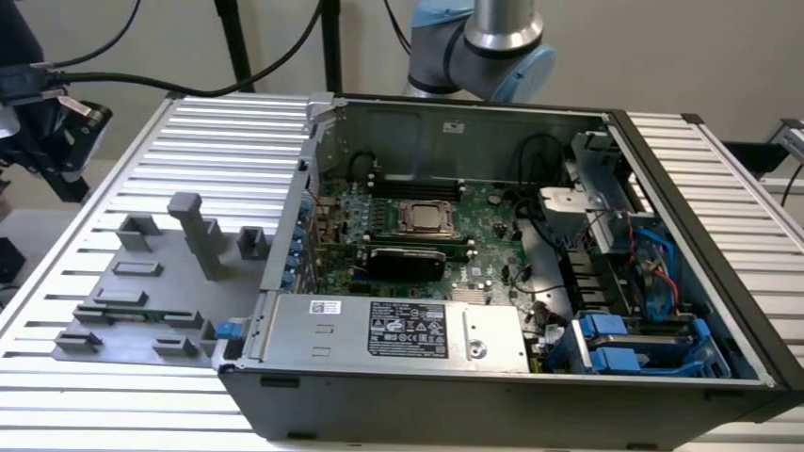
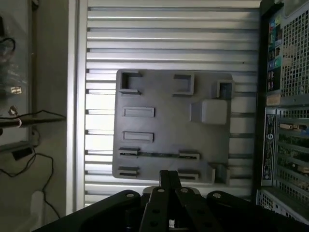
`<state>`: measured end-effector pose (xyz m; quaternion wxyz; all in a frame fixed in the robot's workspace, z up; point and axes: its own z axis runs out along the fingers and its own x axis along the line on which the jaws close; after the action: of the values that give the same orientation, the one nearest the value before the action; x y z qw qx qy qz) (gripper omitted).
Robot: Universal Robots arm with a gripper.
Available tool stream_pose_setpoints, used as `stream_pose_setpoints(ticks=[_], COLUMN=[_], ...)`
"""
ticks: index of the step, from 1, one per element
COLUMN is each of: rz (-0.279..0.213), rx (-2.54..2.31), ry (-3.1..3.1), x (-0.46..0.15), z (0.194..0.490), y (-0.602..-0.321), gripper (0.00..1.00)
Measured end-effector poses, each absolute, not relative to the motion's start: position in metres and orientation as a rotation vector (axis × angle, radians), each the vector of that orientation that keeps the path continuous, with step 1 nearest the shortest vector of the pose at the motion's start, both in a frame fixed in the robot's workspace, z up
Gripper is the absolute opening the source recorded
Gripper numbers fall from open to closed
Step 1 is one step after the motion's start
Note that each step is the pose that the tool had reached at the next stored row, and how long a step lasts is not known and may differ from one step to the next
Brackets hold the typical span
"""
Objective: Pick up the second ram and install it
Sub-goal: 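Pick up the second ram and move it above second insertion slot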
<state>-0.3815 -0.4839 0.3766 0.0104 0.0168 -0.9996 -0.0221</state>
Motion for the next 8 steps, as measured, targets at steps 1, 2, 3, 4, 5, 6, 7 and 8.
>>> stream_pose_setpoints(ticks=[1, 2, 3, 4, 5, 6, 7, 8], rz=[-0.069, -0.068, -0.068, -0.068, -0.067, -0.067, -0.067, -0.066], rx=[0.080, 0.110, 0.138, 0.166, 0.194, 0.222, 0.252, 0.280], ry=[-3.119, -3.117, -3.116, -3.114, -3.112, -3.110, -3.107, -3.104], x=[-0.3815, -0.3815, -0.3815, -0.3815, -0.3815, -0.3814, -0.3815, -0.3815], z=[0.3764, 0.3761, 0.3758, 0.3755, 0.3752, 0.3749, 0.3746, 0.3743], y=[-0.4839, -0.4839, -0.4839, -0.4839, -0.4839, -0.4839, -0.4839, -0.4839], gripper=[0.11, 0.11, 0.11, 0.11, 0.11, 0.11, 0.11, 0.11])
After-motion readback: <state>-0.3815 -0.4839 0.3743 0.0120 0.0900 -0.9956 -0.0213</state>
